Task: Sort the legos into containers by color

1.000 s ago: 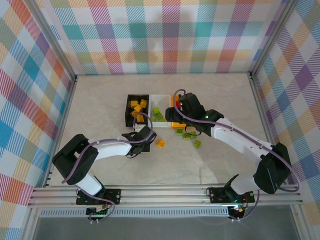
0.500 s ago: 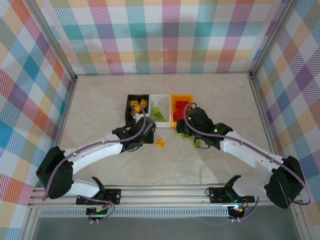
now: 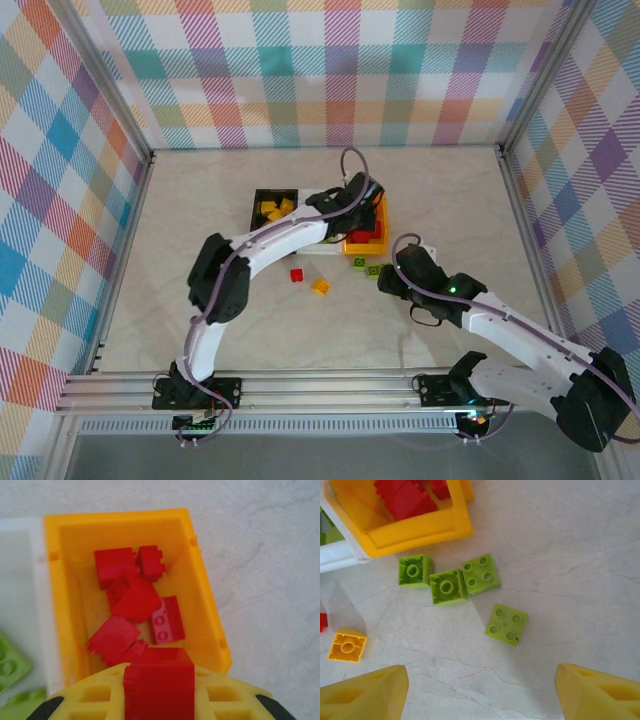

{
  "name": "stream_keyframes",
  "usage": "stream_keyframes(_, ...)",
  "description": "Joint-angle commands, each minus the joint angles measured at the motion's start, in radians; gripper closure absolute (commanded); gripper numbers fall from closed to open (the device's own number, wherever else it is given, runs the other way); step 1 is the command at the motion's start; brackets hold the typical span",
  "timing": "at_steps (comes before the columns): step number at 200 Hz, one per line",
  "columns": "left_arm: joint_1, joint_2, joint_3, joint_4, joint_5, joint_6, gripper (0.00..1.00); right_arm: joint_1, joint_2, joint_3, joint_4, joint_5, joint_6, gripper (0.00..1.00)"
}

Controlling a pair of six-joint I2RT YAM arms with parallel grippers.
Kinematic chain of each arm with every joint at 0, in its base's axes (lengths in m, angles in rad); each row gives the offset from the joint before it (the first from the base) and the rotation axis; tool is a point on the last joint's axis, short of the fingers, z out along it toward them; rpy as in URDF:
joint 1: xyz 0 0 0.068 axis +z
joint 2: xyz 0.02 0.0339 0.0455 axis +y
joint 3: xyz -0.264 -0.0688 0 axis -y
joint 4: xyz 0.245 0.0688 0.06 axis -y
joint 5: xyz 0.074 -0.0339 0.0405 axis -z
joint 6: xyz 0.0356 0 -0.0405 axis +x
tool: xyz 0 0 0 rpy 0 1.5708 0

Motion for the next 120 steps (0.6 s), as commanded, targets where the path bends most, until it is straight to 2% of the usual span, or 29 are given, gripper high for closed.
stream_keyframes(1, -0.001, 0.082, 0.149, -0.12, 0.007, 0.029, 0.75, 0.004, -0.018, -0.022, -0.042, 0.003, 0.032, 0.22)
stream_keyframes(39, -0.001, 0.2, 0.372, -0.203, 0.026, 0.02, 0.44, 0.004, -0.003, -0.042, -0.016, -0.032, 0.032, 0.2)
stream_keyframes(66, -0.01, 0.135, 0.387, -0.183, 0.049, 0.013, 0.18, 0.002, 0.045, -0.041, 0.023, -0.055, 0.028, 0.19)
stream_keyframes(90, -0.031, -0.007, 0.28, -0.113, 0.059, 0.021, 0.09, -0.012, 0.122, -0.042, 0.072, -0.072, 0.021, 0.19)
stream_keyframes(100, -0.041, -0.102, 0.19, -0.066, 0.058, 0.027, 0.06, -0.023, 0.157, -0.038, 0.09, -0.083, 0.019, 0.19)
stream_keyframes(107, -0.052, -0.165, 0.121, -0.029, 0.059, 0.028, 0.0, -0.031, 0.181, -0.034, 0.101, -0.087, 0.018, 0.2)
stream_keyframes(120, -0.067, -0.296, -0.032, 0.038, 0.049, 0.025, 0.0, -0.046, 0.217, -0.031, 0.125, -0.09, 0.016, 0.21)
